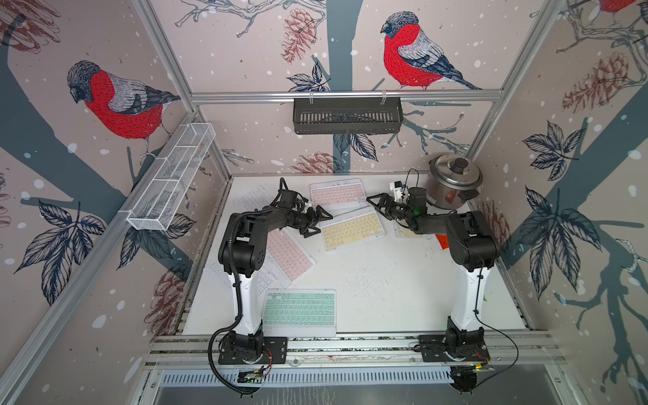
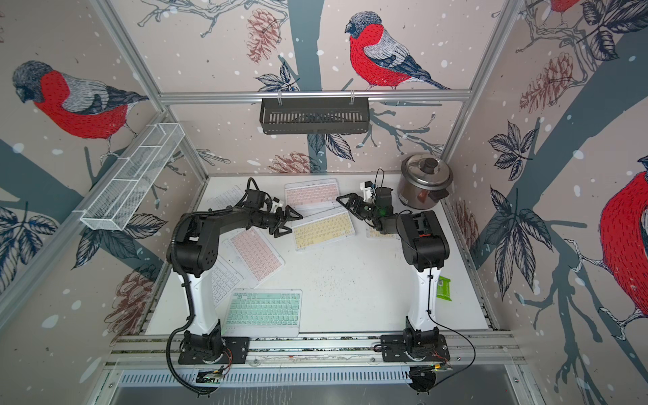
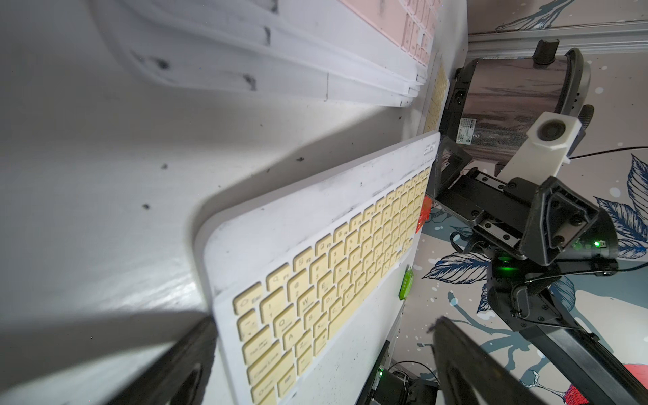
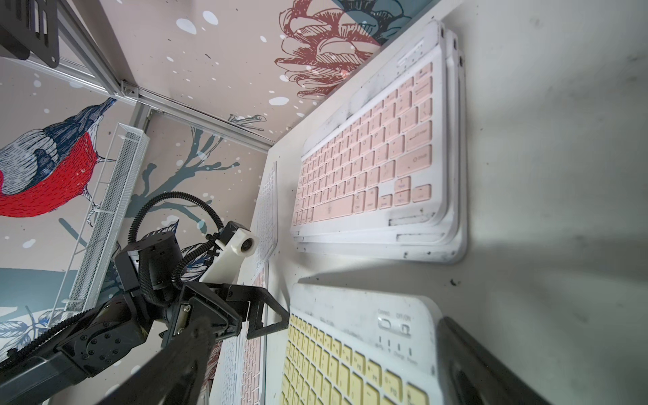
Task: Stack the numeric keypads
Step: Pick up the numeric keypad from the center of the board.
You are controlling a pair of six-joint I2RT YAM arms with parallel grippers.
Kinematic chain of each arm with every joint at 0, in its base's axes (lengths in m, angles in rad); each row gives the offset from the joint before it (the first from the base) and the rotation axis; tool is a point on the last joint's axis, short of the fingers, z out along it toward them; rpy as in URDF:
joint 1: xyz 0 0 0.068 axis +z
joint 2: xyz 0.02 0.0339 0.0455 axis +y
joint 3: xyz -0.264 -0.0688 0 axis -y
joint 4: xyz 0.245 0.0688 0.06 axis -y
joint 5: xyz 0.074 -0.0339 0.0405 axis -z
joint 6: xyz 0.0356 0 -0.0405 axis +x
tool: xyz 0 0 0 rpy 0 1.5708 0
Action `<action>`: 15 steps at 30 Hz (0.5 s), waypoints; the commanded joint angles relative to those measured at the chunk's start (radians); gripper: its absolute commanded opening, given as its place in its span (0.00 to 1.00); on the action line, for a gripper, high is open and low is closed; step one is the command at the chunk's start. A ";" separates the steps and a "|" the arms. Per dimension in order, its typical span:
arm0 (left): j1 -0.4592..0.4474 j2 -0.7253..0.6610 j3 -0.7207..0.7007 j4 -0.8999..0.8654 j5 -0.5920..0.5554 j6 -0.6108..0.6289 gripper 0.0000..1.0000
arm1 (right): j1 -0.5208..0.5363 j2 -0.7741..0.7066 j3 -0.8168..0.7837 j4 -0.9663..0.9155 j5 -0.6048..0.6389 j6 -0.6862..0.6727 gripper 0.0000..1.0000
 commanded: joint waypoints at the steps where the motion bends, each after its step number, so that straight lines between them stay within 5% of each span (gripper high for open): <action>1: -0.001 0.017 -0.027 -0.061 -0.101 -0.022 0.96 | 0.021 -0.023 -0.009 -0.017 -0.095 0.003 1.00; 15: 0.000 -0.022 -0.098 0.061 -0.037 -0.099 0.96 | 0.060 -0.099 -0.023 -0.053 -0.068 0.010 1.00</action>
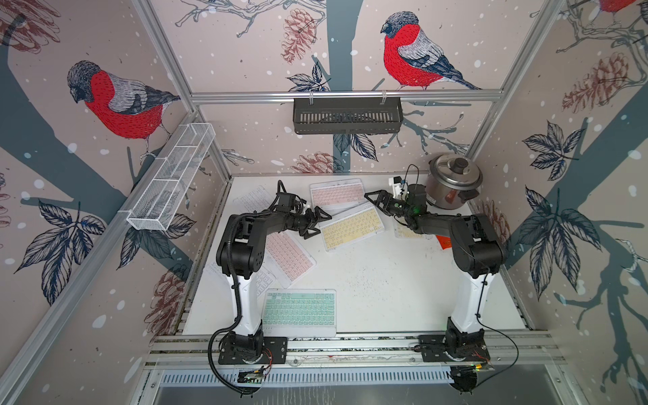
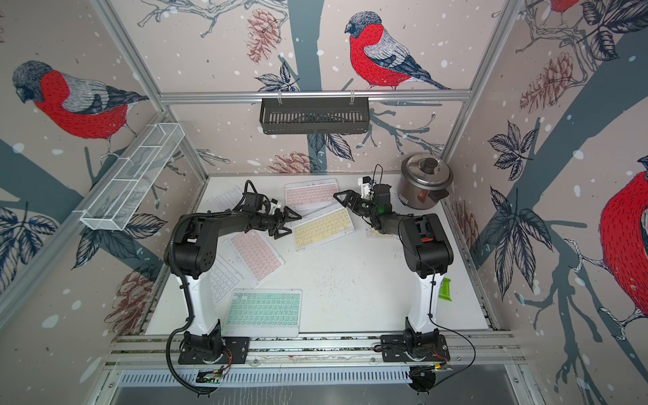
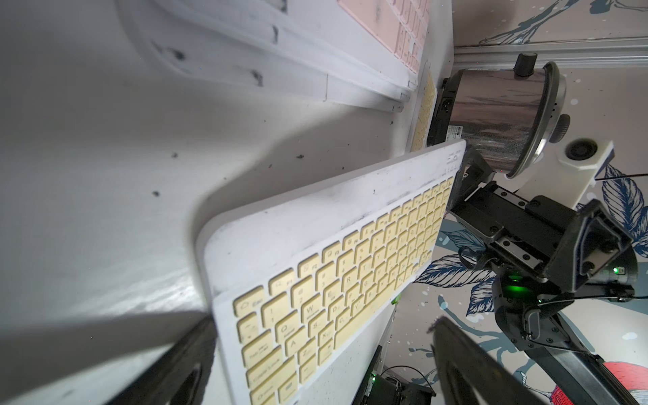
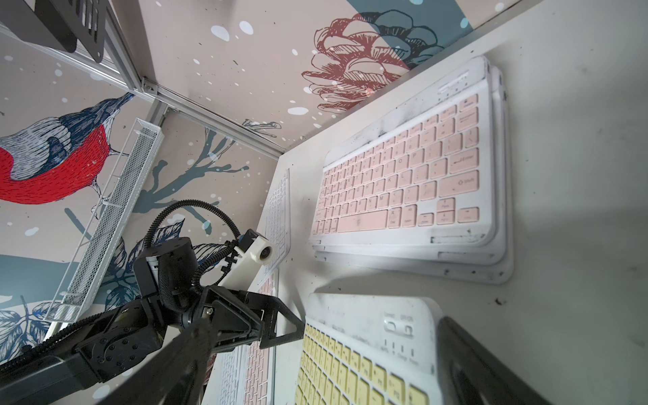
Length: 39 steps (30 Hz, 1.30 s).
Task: Stack the numeric keypads
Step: Pick up the numeric keypad from the center of the board.
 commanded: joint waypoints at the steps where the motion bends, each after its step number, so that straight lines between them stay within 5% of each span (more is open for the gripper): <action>1: -0.005 0.007 -0.020 -0.053 -0.047 -0.031 0.96 | 0.026 -0.018 -0.010 -0.041 -0.113 0.038 1.00; 21: -0.005 -0.018 -0.030 -0.036 -0.050 -0.041 0.96 | 0.083 -0.012 -0.047 0.192 -0.002 0.366 1.00; 32: -0.004 -0.017 -0.033 -0.033 -0.053 -0.039 0.96 | 0.097 0.038 -0.098 0.454 0.073 0.662 1.00; 39: -0.002 -0.018 -0.034 -0.041 -0.053 -0.031 0.97 | 0.093 0.013 -0.120 0.467 0.088 0.693 1.00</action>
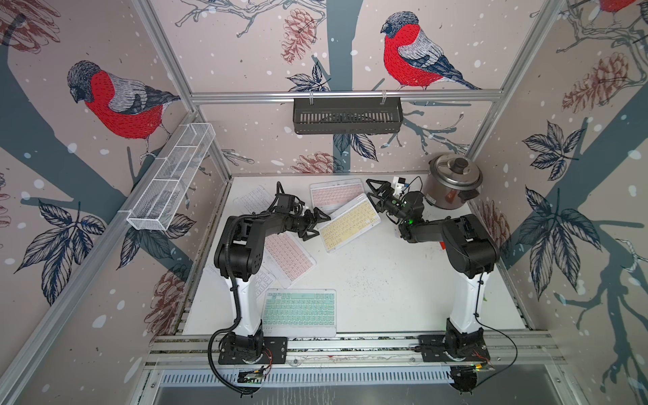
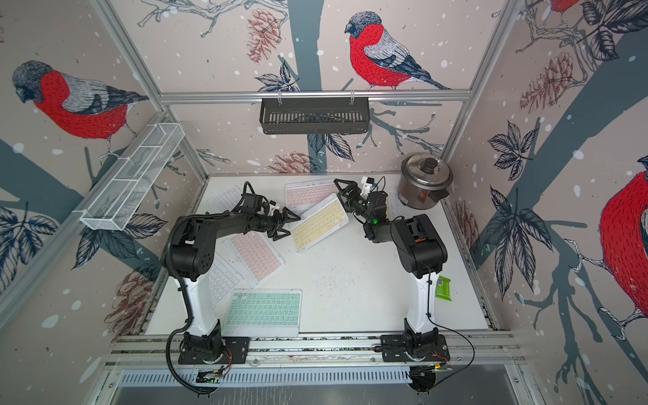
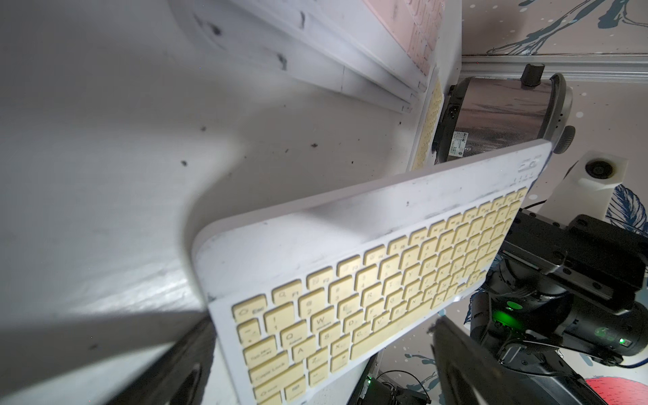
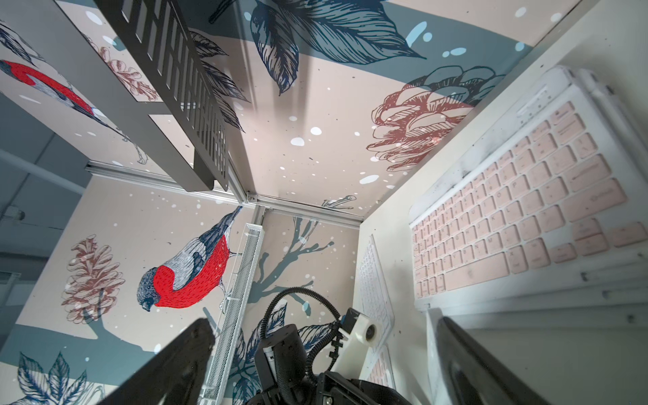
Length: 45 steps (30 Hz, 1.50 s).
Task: Stack the numeric keypads
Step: Pick up the numeric keypad from the center of the board.
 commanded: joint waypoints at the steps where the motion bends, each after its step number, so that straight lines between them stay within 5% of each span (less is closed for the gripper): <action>1: -0.003 0.010 -0.007 -0.041 -0.031 -0.001 0.97 | 0.015 -0.018 -0.018 -0.055 -0.135 0.086 1.00; 30: -0.002 -0.001 -0.030 -0.007 -0.027 -0.019 0.96 | 0.044 -0.060 -0.083 -0.021 -0.011 0.252 1.00; 39: -0.003 -0.001 -0.028 -0.006 -0.028 -0.022 0.96 | 0.038 -0.170 -0.043 -0.403 -0.100 0.070 1.00; 45: -0.003 0.003 -0.027 -0.004 -0.027 -0.024 0.97 | 0.027 -0.214 0.027 -0.782 -0.159 -0.166 1.00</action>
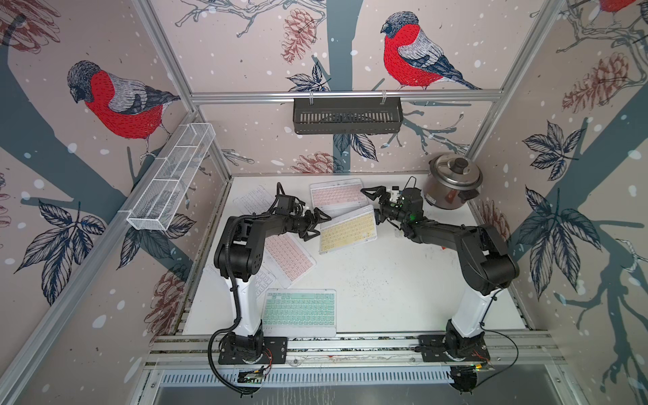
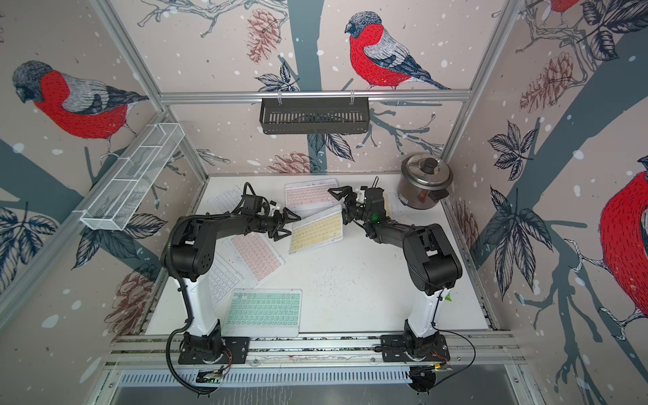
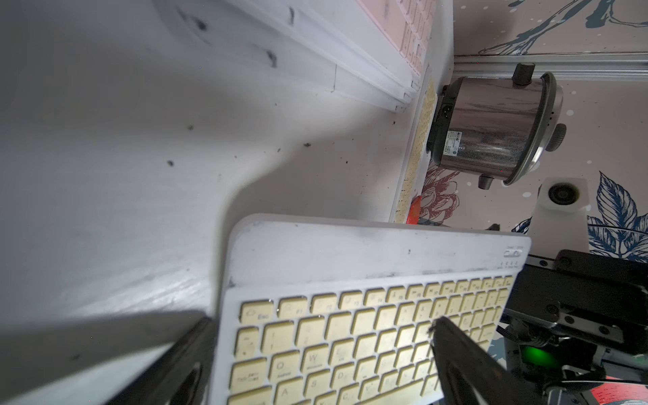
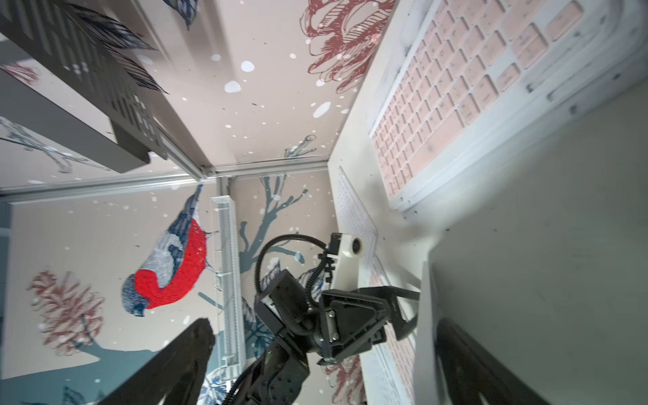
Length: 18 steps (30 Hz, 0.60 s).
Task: Stack the numeric keypads
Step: Pick up the numeric keypad from the center of the board.
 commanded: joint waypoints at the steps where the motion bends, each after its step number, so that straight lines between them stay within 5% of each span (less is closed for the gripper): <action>1: -0.002 0.009 -0.004 -0.047 -0.033 -0.007 0.97 | 0.001 -0.017 0.041 -0.288 -0.062 -0.199 1.00; 6: -0.001 0.013 -0.006 -0.045 -0.032 -0.009 0.96 | 0.002 -0.016 0.107 -0.606 -0.074 -0.434 1.00; 12: -0.002 0.016 -0.007 -0.042 -0.032 -0.010 0.96 | 0.005 -0.047 0.085 -0.770 -0.020 -0.583 0.99; 18: -0.003 0.025 -0.009 -0.033 -0.030 -0.015 0.96 | 0.003 -0.131 -0.013 -0.793 0.041 -0.643 0.76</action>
